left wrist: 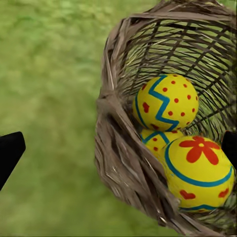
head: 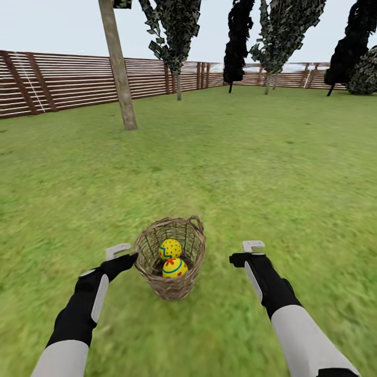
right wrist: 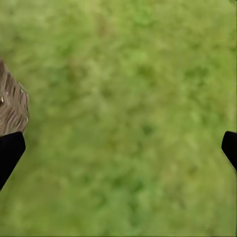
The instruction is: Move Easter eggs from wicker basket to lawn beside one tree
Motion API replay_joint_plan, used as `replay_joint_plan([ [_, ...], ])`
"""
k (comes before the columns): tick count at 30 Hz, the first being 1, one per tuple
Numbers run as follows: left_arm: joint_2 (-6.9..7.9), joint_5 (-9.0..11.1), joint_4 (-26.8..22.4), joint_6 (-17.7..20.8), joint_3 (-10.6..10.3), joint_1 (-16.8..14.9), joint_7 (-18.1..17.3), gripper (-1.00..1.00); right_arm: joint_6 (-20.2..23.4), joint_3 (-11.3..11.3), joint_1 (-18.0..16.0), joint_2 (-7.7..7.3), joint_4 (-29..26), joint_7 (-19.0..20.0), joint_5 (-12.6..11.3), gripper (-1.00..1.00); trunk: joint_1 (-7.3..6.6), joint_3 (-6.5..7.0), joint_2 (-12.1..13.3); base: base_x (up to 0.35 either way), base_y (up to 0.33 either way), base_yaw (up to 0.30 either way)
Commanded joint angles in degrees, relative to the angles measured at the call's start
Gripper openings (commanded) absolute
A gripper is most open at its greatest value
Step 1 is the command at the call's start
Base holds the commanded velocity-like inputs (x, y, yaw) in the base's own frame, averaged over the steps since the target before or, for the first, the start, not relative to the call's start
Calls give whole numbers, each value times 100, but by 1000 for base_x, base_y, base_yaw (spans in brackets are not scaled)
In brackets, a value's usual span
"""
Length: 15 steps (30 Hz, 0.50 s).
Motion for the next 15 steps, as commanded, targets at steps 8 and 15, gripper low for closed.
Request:
replay_joint_plan([
  [8,55,1031,21,660,50,-1,11,100,33,11,0,9,25,14,39,100,1,51,-2,250,-247,229],
  [15,12,1067,14,970,377,28,16,100,30,31,0,12,56,6,73,100,1,66,-2,309,-111,86],
])
